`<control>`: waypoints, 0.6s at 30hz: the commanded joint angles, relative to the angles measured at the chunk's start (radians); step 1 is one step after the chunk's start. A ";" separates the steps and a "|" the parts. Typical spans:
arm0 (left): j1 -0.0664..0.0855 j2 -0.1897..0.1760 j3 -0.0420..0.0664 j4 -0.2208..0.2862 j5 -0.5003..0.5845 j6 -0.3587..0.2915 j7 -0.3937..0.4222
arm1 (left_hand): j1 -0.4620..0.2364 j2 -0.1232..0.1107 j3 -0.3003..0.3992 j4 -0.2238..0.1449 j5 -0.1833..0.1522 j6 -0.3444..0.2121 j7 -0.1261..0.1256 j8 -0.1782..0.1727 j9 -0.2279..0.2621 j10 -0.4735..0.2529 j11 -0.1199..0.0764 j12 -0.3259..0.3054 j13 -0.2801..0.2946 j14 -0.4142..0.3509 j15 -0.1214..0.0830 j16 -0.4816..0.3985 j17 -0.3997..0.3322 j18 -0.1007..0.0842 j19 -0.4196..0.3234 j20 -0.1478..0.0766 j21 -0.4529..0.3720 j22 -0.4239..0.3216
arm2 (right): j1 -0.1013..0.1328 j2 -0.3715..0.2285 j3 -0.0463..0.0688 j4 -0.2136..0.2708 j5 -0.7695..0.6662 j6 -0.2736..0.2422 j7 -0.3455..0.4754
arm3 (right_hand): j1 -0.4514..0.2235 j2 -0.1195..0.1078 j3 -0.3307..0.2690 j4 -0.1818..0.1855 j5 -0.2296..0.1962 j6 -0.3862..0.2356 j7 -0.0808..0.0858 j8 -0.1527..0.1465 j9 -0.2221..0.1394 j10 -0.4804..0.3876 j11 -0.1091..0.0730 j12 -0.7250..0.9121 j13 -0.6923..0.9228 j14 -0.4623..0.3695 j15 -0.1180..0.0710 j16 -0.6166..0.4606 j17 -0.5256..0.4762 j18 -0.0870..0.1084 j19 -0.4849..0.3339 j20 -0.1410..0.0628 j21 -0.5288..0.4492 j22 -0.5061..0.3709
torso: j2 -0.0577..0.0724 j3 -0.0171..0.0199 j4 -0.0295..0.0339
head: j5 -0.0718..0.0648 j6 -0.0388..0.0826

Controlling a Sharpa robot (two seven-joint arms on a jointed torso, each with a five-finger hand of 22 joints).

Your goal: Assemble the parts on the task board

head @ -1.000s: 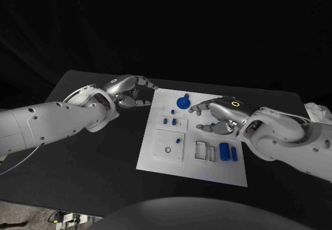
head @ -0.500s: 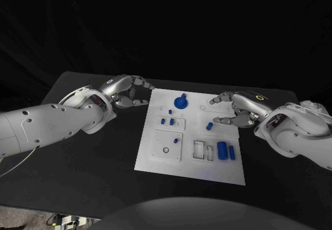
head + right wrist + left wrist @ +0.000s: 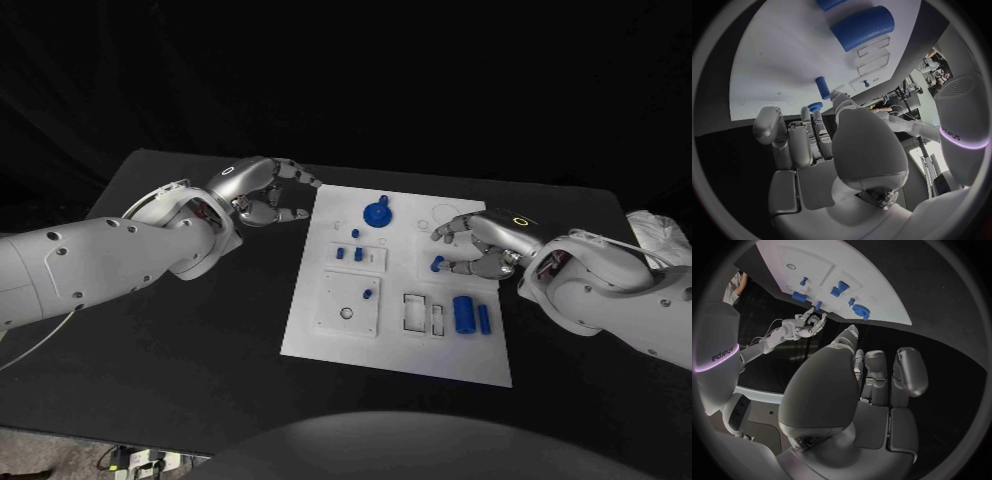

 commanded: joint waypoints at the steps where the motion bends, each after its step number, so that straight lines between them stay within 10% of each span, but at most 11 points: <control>1: 0.000 0.000 0.001 0.002 0.008 -0.004 0.007 | 0.000 0.011 0.007 -0.001 0.007 0.004 0.004 0.003 0.001 -0.002 0.006 0.002 0.001 -0.002 0.005 -0.001 0.000 0.001 -0.001 0.007 -0.002 0.168 | -0.004 0.010 0.000 -0.008 0.003 0.021 0.014 | -0.028 0.002 -0.012 0.001 -0.039 0.005 0.011 0.008 0.010 0.020 -0.004 0.027 0.013 0.010 -0.004 0.008 0.004 0.000 0.012 -0.003 0.009 0.132 | 0.000 -0.0013 0.0000 | 0.000 0.000; 5: -0.001 0.000 0.001 0.001 0.008 -0.003 0.004 | -0.001 0.016 0.010 -0.001 0.008 0.004 0.005 0.002 0.001 -0.001 0.007 0.002 0.001 -0.001 0.006 -0.001 0.000 0.001 -0.001 0.008 -0.002 0.169 | -0.009 0.020 0.000 -0.015 0.005 0.029 0.015 | -0.029 0.007 -0.014 -0.006 -0.030 0.010 0.039 0.019 0.024 0.033 -0.011 0.055 0.027 0.013 -0.010 0.009 0.003 0.000 0.016 -0.009 0.012 0.133 | 0.000 -0.0018 -0.0003 | 0.000 0.000; 13: -0.001 0.003 0.001 0.000 0.008 0.006 -0.003 | 0.003 0.025 0.017 -0.003 0.009 0.004 0.007 0.001 0.001 0.004 0.010 0.004 0.001 -0.002 0.008 -0.002 -0.002 0.001 -0.001 0.010 -0.003 0.169 | -0.020 0.040 0.000 -0.031 0.005 0.064 0.008 | 0.014 0.004 0.050 -0.058 0.261 0.052 0.042 0.088 0.096 0.061 -0.024 0.073 0.037 0.012 -0.022 0.007 -0.005 0.000 0.017 -0.024 0.011 0.133 | 0.000 -0.0014 -0.0006 | 0.001 0.000; 18: -0.001 0.003 0.001 0.000 0.008 0.010 -0.006 | 0.005 0.025 0.018 -0.003 0.009 0.003 0.008 0.001 0.001 0.006 0.010 0.005 0.001 -0.003 0.009 -0.003 -0.002 0.001 -0.001 0.010 -0.004 0.168 | -0.029 0.052 0.000 -0.039 0.004 0.087 0.003 | 0.014 -0.003 0.078 -0.070 0.289 0.053 0.043 0.110 0.120 0.066 -0.025 0.067 0.033 0.010 -0.025 0.006 -0.009 0.000 0.015 -0.025 0.008 0.132 | 0.000 -0.0008 -0.0012 | 0.004 0.000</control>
